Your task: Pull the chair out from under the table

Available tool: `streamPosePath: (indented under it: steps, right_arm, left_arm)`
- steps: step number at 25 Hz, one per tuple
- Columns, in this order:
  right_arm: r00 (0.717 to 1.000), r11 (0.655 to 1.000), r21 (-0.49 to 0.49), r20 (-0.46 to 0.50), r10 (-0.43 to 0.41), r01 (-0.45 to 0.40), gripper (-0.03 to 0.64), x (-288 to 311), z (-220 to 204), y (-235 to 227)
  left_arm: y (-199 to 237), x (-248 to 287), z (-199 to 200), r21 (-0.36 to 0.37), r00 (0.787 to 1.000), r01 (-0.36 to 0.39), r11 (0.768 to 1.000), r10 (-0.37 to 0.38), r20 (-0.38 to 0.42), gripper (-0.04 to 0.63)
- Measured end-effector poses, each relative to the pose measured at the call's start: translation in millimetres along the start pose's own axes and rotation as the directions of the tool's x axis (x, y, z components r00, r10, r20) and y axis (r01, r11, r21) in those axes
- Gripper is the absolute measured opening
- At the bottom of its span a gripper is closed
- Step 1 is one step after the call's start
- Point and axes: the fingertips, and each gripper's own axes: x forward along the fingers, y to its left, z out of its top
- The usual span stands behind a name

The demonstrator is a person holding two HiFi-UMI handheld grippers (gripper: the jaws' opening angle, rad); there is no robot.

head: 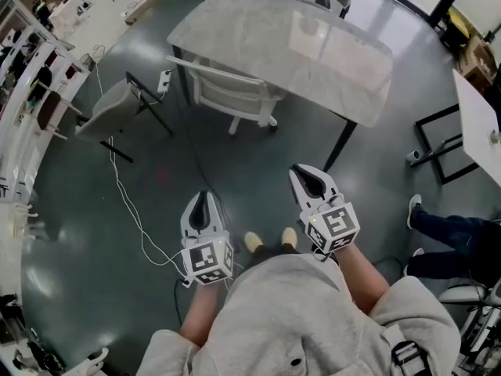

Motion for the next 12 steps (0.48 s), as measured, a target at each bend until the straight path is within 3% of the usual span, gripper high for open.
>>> streamPosePath:
  steps: [12]
  right_arm:
    - [1.0, 1.0, 0.002, 0.005, -0.019, 0.019, 0.04, 20.7, 4.3, 26.9]
  left_arm:
    - [27.1, -2.3, -1.3, -0.015, 1.0, 0.01, 1.0, -0.01, -0.007, 0.031]
